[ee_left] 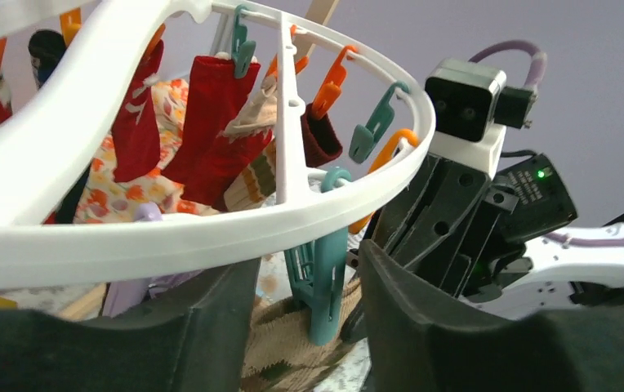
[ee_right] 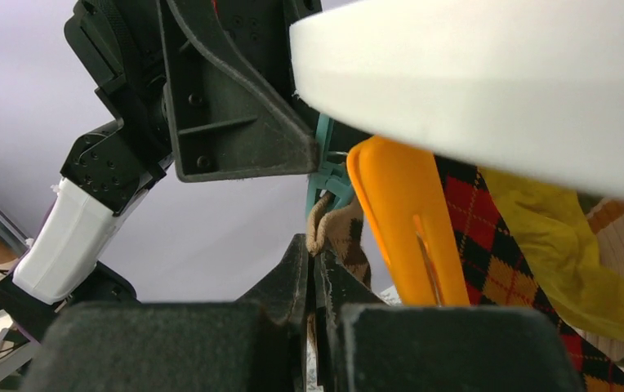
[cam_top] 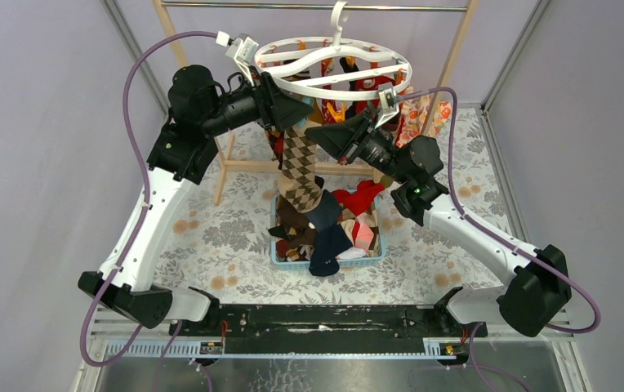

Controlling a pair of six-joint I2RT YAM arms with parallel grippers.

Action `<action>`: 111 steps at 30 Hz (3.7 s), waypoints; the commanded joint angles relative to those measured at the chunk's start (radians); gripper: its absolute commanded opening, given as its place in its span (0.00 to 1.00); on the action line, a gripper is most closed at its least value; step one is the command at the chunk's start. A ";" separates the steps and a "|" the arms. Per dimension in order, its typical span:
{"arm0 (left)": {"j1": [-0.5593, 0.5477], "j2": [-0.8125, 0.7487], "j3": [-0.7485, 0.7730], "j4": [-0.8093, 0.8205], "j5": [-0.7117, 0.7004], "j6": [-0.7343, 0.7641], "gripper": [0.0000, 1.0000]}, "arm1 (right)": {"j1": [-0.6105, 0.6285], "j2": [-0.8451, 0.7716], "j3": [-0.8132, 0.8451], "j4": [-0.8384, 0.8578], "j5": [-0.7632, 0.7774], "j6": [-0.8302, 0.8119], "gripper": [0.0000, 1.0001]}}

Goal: Clip the socks to the hanger
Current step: Clamp the sock onto the hanger, then open the clamp at the hanger.

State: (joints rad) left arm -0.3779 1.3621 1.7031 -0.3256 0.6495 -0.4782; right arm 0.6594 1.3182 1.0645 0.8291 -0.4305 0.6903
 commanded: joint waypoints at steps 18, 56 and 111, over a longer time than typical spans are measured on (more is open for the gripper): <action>0.002 -0.234 -0.240 -0.072 -0.132 0.138 0.99 | -0.008 -0.002 0.107 -0.054 0.032 0.003 0.19; 0.003 -0.191 -0.353 -0.104 -0.276 0.214 0.29 | -0.040 -0.334 -0.140 -0.508 0.393 -0.210 0.97; 0.002 -0.215 -0.070 -0.224 -0.231 0.116 0.49 | 0.030 -0.008 0.165 -0.315 0.321 -0.256 0.01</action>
State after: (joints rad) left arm -0.3779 1.1385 1.5501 -0.5617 0.4206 -0.3073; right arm 0.6136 1.2846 1.1469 0.5495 -0.2947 0.5369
